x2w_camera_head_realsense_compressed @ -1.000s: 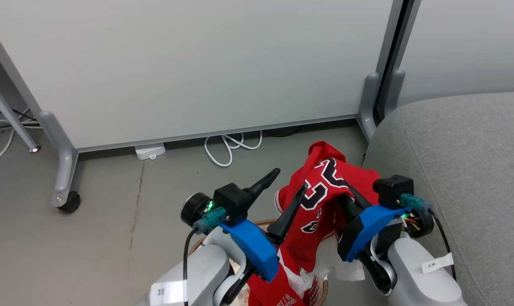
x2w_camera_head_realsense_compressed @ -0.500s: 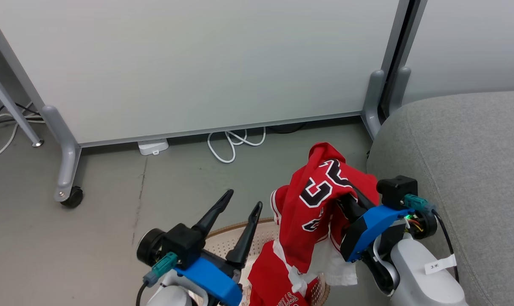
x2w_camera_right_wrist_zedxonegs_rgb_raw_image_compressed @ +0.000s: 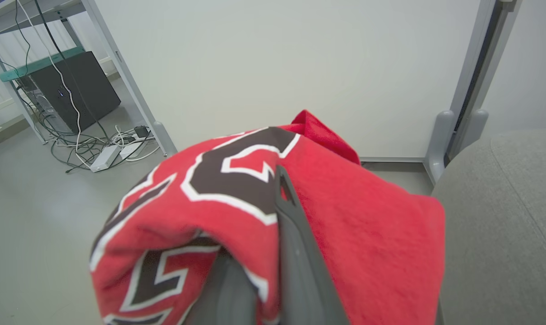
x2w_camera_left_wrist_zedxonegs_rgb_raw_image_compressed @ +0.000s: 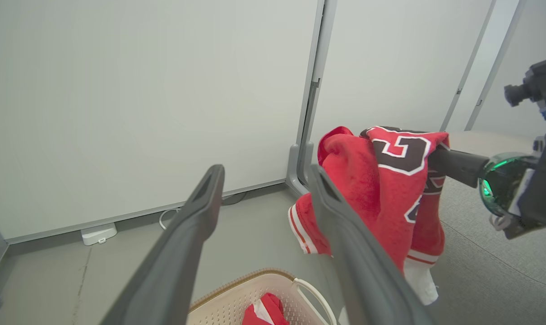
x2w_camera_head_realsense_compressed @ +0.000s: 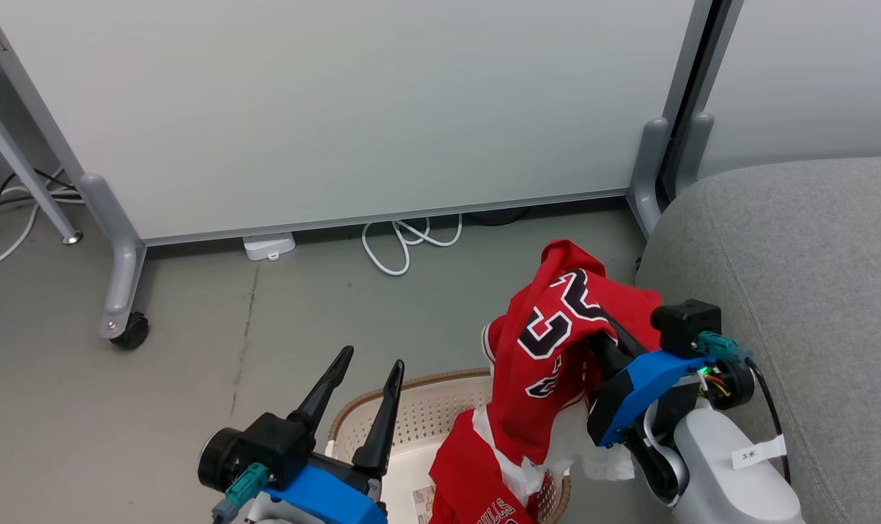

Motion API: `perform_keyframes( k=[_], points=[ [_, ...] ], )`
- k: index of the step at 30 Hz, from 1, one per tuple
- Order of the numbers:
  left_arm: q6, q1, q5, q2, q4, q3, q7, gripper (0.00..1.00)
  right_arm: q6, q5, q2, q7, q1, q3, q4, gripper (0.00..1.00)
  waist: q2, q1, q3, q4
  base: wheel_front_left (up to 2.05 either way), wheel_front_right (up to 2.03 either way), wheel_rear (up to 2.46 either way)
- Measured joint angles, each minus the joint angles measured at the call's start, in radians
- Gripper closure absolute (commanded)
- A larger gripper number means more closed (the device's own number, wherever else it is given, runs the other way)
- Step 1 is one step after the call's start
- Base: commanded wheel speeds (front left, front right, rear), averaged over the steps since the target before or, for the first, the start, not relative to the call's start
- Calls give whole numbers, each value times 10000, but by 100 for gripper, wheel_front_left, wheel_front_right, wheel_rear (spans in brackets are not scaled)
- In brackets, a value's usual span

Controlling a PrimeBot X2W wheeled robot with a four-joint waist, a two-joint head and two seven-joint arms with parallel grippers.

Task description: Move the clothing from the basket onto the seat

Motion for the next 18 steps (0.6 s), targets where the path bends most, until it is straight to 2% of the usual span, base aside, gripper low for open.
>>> perform_keyframes(
  k=[10,18],
  points=[
    [0,1,-25,15,-4,-25,0,0,0,31,0,8,3,79,-44,100,0,0,13,-228,0,0,0],
    [-2,-31,-73,63,-21,10,-2,0,0,19,2,58,-12,109,-148,100,0,0,149,-949,0,0,0]
  ],
)
